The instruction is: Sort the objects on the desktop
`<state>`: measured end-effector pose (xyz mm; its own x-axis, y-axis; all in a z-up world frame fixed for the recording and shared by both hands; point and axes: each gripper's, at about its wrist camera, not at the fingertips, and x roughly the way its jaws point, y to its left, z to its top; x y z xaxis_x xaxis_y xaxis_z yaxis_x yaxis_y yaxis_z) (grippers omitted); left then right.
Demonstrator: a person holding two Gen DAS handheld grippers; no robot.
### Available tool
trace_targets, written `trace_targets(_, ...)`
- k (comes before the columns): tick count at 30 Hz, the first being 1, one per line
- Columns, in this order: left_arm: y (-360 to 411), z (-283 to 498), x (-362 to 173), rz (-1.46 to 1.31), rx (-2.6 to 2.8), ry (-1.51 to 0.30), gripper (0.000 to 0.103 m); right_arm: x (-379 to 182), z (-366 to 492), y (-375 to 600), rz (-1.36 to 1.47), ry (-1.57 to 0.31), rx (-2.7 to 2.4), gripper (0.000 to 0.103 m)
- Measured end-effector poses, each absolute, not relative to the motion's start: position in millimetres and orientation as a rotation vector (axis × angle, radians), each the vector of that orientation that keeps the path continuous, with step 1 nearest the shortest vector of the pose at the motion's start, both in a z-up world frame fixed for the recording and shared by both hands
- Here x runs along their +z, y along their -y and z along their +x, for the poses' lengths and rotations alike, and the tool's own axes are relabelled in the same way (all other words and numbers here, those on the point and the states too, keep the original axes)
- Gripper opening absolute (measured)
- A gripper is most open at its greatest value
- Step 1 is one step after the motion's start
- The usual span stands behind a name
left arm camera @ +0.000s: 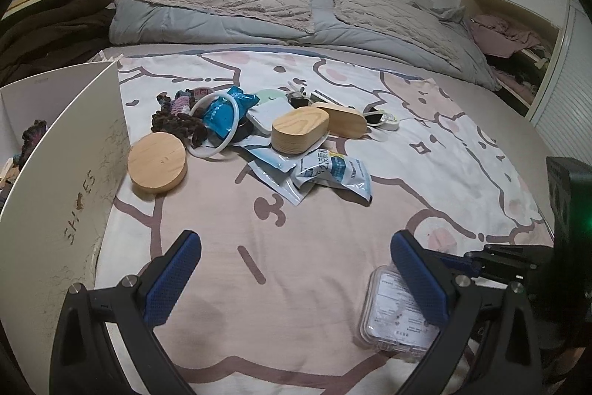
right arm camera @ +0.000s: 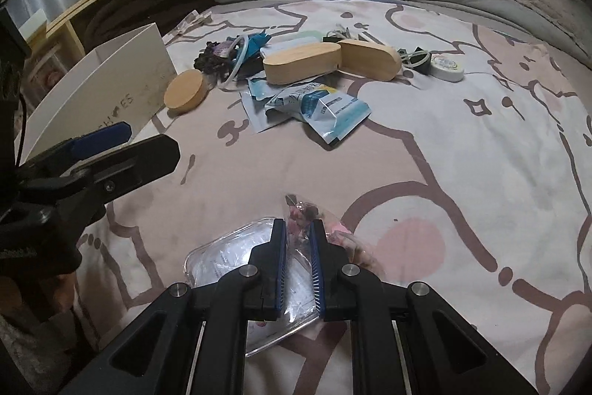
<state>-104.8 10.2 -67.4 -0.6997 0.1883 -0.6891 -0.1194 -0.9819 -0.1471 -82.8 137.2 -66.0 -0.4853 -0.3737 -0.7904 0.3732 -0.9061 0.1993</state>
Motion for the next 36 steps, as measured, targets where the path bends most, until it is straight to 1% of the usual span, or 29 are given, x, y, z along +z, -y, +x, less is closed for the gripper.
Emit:
trace_targets(10,-7,-104,-66,-1.125,2.745,0.138,0.103,-54,-74,-177,1.241,0.123,-2.378,0.013)
trace_targets(13,-8,-105,-65,-1.124,2.746,0.137,0.103,-58,-69,-179,1.263,0.085,-2.363,0.013)
trace_targets(18,-8,-104,-65,-1.126,2.745,0.135,0.103,-79,-68,-170,1.357,-0.031,-2.334,0.013)
trace_targets(25,-7,-104,-64,-1.129,2.753,0.139,0.103,-81,-60,-148,1.337,-0.079,-2.224,0.013)
trace_targets(28,-4,-105,-63,-1.136,2.756,0.151,0.103,-83,-57,-129,1.325,-0.129,-2.212,0.013)
trace_targets(36,-6,-106,-69,-1.173,2.754,0.123,0.103,-82,-57,-109,1.273,-0.032,-2.149,0.013)
